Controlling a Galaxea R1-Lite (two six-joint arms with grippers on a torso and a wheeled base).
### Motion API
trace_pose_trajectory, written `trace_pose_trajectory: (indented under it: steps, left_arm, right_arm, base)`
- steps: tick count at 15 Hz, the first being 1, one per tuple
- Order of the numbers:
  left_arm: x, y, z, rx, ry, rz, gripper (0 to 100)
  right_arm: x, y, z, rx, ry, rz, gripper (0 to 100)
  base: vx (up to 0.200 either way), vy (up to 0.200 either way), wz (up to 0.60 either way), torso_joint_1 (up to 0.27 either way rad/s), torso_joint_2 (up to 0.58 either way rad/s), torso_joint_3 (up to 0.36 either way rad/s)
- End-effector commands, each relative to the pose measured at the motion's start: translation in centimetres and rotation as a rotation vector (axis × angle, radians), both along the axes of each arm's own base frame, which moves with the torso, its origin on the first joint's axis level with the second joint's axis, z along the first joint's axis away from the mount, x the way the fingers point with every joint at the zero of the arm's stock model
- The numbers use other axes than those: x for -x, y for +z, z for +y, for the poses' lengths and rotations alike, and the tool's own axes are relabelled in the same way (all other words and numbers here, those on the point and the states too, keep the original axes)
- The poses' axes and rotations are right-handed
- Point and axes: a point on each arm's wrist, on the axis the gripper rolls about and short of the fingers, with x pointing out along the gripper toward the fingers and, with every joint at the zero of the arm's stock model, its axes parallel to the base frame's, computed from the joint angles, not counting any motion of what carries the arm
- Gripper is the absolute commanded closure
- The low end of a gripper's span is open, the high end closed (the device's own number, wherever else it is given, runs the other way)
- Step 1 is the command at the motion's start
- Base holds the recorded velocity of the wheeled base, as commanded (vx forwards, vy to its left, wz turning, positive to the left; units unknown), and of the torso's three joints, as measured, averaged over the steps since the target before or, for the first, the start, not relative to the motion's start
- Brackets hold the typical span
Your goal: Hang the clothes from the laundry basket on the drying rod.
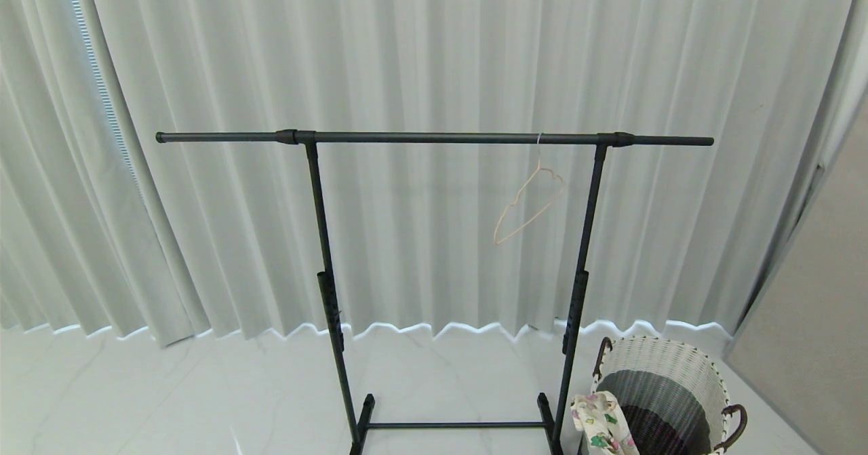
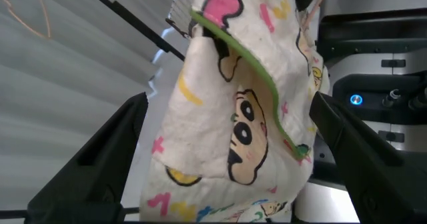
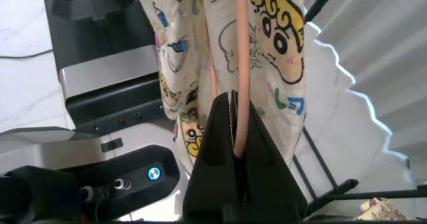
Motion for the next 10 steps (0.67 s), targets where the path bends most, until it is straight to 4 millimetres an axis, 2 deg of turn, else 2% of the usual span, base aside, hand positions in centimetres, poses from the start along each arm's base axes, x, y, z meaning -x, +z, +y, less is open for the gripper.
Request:
trace_pose_trajectory:
  steps: [1,7,8,10]
  left_arm:
    - [-0.06,-0.16,-0.10,-0.009,0.003,0.005,0]
    - [-0.14,-0.61,0.12,-0.018,0.006,0.026,0]
    - [-0.16,-0.78,0.20,-0.023,0.010,0.030,100]
    - [-0.21,-1.07,0.36,-0.031,0.020,0.039,100]
  right_arm:
    - [0.04,-0.06,0.10,0.010,0.003,-0.002,100]
    - [0.12,0.77,0.65,0.031,0.036,0.017,100]
    - [0.13,0.78,0.63,0.034,0.040,0.017,100]
    - [0.13,0.87,0.49,0.040,0.050,0.005,100]
  base:
    - [0.000,0.000,0.00,0.000,0.00,0.000]
    - [0.000,0.000,0.00,0.000,0.00,0.000]
    - [0.000,0.000,0.00,0.000,0.00,0.000]
    - [0.000,0.000,0.00,0.000,0.00,0.000]
